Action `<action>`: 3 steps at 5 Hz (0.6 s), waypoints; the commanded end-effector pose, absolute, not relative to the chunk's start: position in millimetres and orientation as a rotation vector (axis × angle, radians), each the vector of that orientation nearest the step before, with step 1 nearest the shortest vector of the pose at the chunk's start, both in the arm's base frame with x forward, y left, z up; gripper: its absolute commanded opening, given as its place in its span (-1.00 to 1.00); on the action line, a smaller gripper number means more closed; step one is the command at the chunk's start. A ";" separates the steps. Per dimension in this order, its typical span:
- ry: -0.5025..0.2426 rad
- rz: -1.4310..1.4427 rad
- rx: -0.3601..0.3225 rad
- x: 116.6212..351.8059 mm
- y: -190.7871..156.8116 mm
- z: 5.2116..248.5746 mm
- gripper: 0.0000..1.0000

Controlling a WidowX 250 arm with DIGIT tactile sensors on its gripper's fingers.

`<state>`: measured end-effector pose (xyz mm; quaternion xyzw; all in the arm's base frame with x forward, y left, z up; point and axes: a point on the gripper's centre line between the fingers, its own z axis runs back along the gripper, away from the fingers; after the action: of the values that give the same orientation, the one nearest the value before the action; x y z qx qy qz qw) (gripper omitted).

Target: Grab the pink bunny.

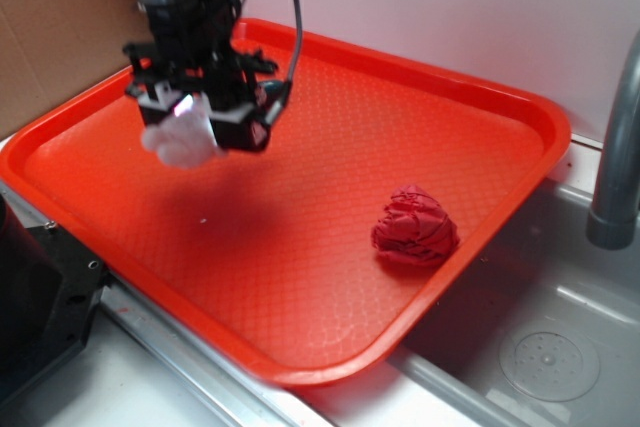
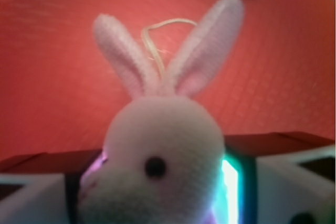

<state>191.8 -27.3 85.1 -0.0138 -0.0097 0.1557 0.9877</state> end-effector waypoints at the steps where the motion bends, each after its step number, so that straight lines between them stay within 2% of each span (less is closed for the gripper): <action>1: -0.130 0.213 -0.066 201.2 -14.6 173.6 -1.00; 2: -0.156 0.220 -0.098 197.5 -11.0 198.8 -1.00; 3: -0.158 0.249 -0.097 195.4 -9.9 205.9 -1.00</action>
<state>190.4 -17.7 188.9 -0.0470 -0.0445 0.1141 0.9914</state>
